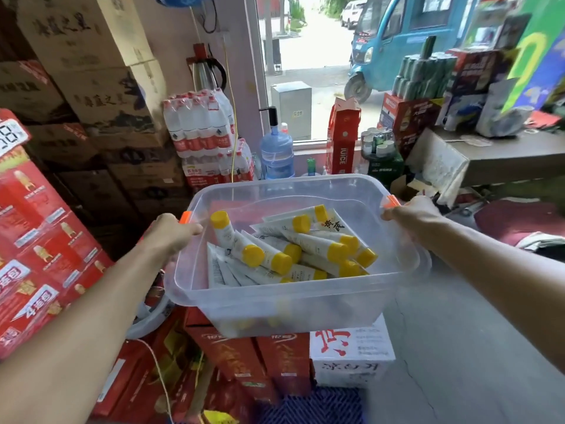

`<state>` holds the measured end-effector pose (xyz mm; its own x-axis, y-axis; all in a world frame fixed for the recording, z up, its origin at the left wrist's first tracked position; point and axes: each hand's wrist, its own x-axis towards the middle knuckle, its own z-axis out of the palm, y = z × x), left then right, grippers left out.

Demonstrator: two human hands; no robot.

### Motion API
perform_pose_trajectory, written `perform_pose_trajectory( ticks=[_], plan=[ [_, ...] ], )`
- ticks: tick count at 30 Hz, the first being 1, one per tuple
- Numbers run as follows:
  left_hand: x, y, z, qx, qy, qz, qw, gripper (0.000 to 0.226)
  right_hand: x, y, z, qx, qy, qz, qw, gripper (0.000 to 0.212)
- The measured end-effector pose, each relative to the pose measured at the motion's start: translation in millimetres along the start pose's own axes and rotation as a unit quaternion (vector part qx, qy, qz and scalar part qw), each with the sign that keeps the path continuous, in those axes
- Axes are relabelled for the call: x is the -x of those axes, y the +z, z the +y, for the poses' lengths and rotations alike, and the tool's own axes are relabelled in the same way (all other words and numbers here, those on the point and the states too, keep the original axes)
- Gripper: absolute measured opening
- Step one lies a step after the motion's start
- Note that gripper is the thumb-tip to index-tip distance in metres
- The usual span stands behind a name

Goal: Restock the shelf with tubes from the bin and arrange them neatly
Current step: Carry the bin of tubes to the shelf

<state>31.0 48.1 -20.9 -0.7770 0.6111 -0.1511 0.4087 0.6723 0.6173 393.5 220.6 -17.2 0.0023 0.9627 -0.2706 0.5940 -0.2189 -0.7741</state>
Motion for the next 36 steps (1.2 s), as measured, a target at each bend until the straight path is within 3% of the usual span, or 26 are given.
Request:
perform_pose_trajectory(
  ticks=[7,15,18,28,33,36],
  plan=[
    [86,58,44,-0.003,0.068,-0.053,0.996,0.052,59,-94,109,-0.014,0.052,0.082,0.995,0.034],
    [232,159,76,-0.007,0.143,-0.183,0.973,0.027,173,-201,275,-0.044,0.146,0.18,0.972,0.036],
    [286,202,87,-0.009,0.161,-0.24,0.957,0.029,219,-236,338,-0.072,0.192,0.217,0.955,0.042],
    [480,344,143,-0.069,0.274,-0.396,0.874,0.028,388,-338,519,-0.092,0.322,0.341,0.878,0.031],
    [584,401,182,-0.093,0.331,-0.453,0.822,0.025,465,-377,586,-0.114,0.401,0.399,0.817,0.041],
    [642,435,204,-0.115,0.371,-0.473,0.791,0.026,505,-395,617,-0.12,0.443,0.429,0.778,0.036]
  ],
)
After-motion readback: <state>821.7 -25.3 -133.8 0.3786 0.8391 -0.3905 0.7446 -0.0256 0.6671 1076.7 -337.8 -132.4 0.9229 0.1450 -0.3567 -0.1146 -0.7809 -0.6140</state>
